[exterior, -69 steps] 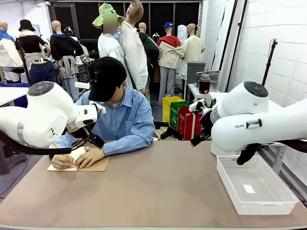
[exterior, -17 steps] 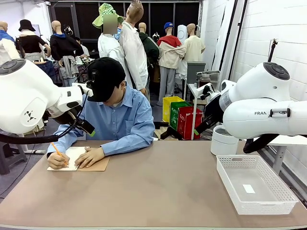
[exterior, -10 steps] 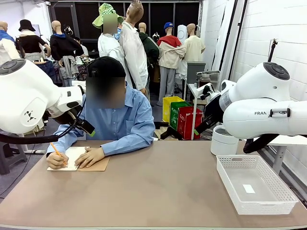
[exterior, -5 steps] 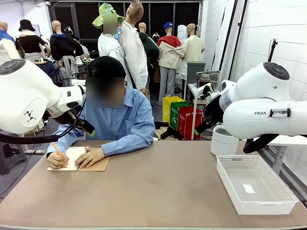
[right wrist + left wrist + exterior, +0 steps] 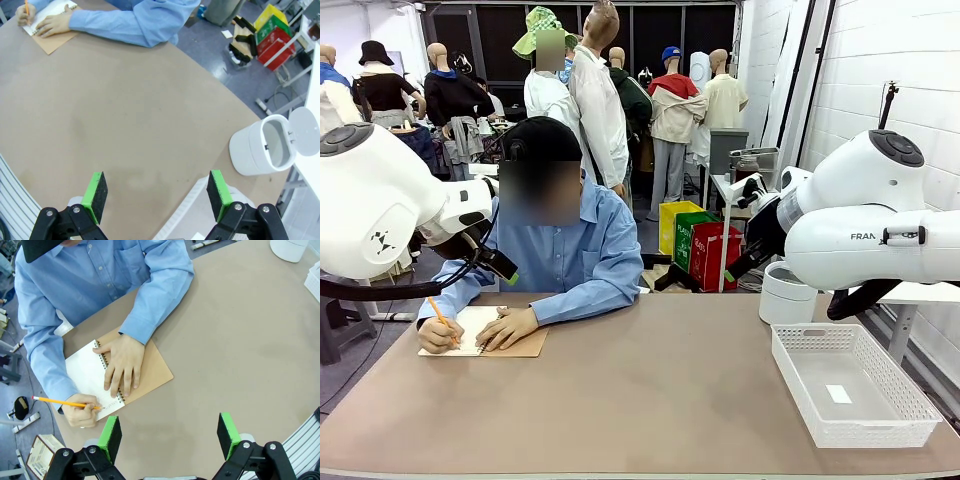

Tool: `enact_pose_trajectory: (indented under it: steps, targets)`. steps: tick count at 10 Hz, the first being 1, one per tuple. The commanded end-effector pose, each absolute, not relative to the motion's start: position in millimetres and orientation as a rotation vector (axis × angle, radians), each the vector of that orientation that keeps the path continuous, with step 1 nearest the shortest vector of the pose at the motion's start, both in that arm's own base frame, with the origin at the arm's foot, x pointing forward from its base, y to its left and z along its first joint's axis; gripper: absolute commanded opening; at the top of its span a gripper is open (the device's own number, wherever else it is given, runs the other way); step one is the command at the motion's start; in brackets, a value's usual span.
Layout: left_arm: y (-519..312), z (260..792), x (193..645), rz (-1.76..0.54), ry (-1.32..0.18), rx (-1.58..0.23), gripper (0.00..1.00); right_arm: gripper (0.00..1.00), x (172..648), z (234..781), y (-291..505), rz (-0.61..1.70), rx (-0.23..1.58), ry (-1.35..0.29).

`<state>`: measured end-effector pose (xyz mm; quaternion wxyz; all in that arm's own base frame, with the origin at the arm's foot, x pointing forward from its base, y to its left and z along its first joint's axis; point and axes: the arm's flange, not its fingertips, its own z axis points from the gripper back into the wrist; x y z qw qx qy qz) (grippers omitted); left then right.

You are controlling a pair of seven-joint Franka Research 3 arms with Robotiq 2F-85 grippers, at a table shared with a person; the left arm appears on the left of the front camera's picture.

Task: Sort the paper based on its condition.
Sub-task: If a person hands you a paper, place it in the Organizing basket , and if it's crumpled, put it in the Trash can.

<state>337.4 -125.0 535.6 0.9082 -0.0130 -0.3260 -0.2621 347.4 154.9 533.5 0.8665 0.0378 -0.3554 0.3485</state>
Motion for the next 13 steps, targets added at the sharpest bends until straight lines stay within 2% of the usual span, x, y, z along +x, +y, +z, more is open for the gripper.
enact_pose_trajectory:
  steps: [1, 13]
  targets:
    - [-124.5, 534.5, 337.3, -0.541, -0.665, -0.025, 1.00, 1.00, 347.8, 533.4, 154.1, 0.729, 0.086, -0.744]
    - [-124.5, 534.5, 337.3, -0.541, -0.665, -0.025, 1.00, 1.00, 347.8, 533.4, 154.1, 0.729, 0.086, -0.744]
